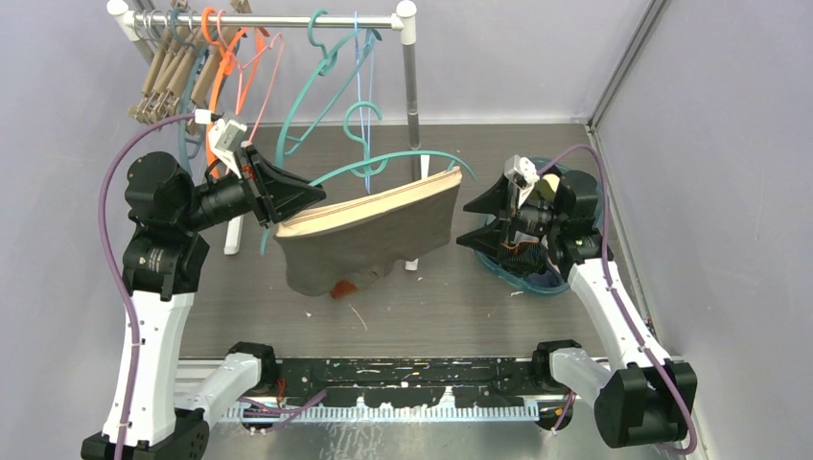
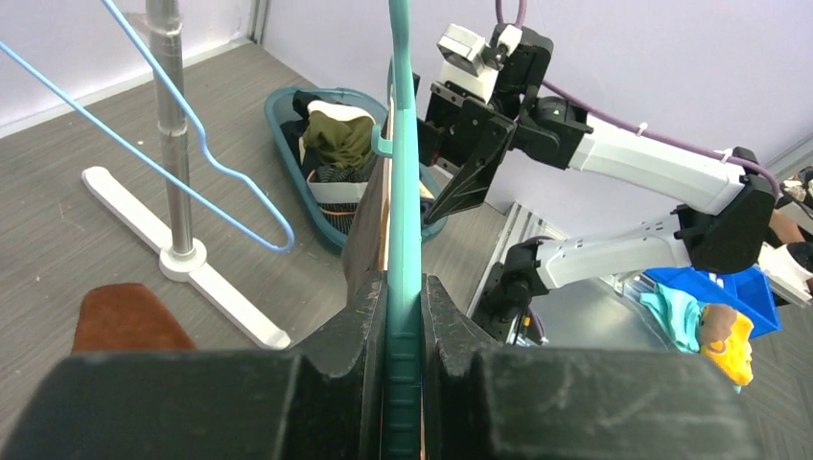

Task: Remove the underwear clipped to the hanger
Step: Remove the underwear from the hanger.

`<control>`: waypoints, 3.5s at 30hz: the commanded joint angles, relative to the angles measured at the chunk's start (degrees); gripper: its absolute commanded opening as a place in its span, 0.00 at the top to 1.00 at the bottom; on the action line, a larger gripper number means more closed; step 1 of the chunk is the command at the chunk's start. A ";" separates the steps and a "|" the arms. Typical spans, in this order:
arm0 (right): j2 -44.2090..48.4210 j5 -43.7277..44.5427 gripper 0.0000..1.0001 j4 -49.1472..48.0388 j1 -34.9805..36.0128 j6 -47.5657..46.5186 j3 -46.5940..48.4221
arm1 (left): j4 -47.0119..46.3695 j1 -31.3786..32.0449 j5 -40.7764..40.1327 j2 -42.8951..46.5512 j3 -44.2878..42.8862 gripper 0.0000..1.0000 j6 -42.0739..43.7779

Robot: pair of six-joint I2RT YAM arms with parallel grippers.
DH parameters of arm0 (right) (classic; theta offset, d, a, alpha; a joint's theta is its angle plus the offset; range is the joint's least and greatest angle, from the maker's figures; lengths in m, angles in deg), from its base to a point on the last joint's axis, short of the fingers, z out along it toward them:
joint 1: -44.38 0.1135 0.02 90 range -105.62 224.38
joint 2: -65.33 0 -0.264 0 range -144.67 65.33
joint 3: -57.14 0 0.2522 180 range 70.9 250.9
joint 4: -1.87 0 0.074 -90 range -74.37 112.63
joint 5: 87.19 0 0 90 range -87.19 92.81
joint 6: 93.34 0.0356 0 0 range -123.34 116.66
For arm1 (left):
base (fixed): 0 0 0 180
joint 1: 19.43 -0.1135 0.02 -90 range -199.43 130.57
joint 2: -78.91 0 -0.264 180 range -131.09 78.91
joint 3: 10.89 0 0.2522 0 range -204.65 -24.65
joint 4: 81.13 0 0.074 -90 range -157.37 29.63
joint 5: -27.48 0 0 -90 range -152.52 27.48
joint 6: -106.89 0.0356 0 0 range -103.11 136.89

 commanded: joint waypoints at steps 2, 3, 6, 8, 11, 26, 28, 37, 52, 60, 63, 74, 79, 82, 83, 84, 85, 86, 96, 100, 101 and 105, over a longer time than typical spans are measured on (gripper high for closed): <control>-0.45 1.51 0.07 -11.36 3.12 6.25 2.22 | -8.64 -0.22 1.17 1.16 -1.20 1.00 -7.02; -0.40 1.60 0.08 -12.69 3.82 6.73 1.88 | -9.36 -0.21 1.14 1.75 -0.34 1.00 -7.83; -0.35 1.68 0.10 -17.26 5.13 9.69 0.72 | -10.69 -0.35 1.25 2.65 1.43 1.00 -9.85; -0.83 1.85 0.12 -18.85 5.54 11.55 0.95 | -11.58 -0.47 1.94 3.04 2.10 1.00 -10.97; -2.14 1.57 0.15 -20.85 5.94 14.05 2.00 | -12.70 -0.58 2.62 3.36 2.78 1.00 -12.12; 0.37 -0.84 0.41 -36.11 6.19 26.44 -1.97 | -15.46 -1.25 3.72 4.10 6.03 1.00 -14.54; 0.40 -0.79 0.48 -39.32 6.18 29.07 -2.79 | -16.19 -1.26 3.62 4.18 6.52 1.00 -14.86; 2.12 -0.23 0.71 -39.35 4.98 28.89 -4.19 | -17.37 -1.96 3.81 4.96 8.01 1.00 -15.23; 2.97 -0.48 0.99 -37.33 2.41 28.65 -4.72 | -18.57 -3.22 4.37 5.79 8.36 1.00 -14.76; 2.60 -0.24 0.99 -36.09 -0.47 28.13 -4.48 | -18.36 -3.91 5.82 6.29 7.67 1.00 -14.15; 2.78 0.28 0.99 -35.36 -1.65 27.56 -4.62 | -18.18 -4.05 5.64 6.31 7.26 1.00 -13.99; 2.93 2.03 0.99 -34.61 -5.41 27.51 -5.13 | -9.11 -4.14 3.86 6.71 2.31 1.00 -6.02; 2.64 2.71 0.99 -34.37 -6.50 27.38 -5.33 | -4.31 -4.27 2.47 6.77 -0.29 1.00 -2.18; 2.63 3.00 0.99 -34.30 -6.69 27.24 -5.45 | -2.33 -4.41 1.43 6.90 -1.35 1.00 -0.86; 2.57 2.97 0.99 -34.29 -6.76 27.09 -5.58 | -1.71 -4.43 1.41 6.86 -1.69 1.00 -0.42; 2.45 2.97 0.99 -34.12 -6.77 27.03 -5.53 | -1.58 -4.43 1.43 6.78 -1.70 1.00 -0.37; 2.45 2.99 0.99 -34.05 -6.75 27.02 -5.54 | -1.63 -4.43 1.45 6.78 -1.76 1.00 -0.43; 2.39 3.05 0.99 -34.06 -6.76 26.98 -5.60 | -1.65 -4.43 1.53 6.69 -1.64 1.00 -0.47; 2.01 2.72 0.99 -33.97 -4.63 26.40 -5.59 | -1.74 -4.34 3.21 5.29 1.51 1.00 0.00; 1.50 3.35 0.99 -33.26 -4.16 26.81 -4.77 | 0.99 -4.00 3.02 4.36 1.41 1.00 2.90; 1.31 3.70 0.99 -32.91 -4.14 26.99 -4.56 | 2.13 -3.68 2.73 4.01 1.19 1.00 3.63; 0.03 5.72 0.99 -31.17 -3.97 27.44 -3.62 | 5.51 -2.35 1.60 2.82 0.61 1.00 7.25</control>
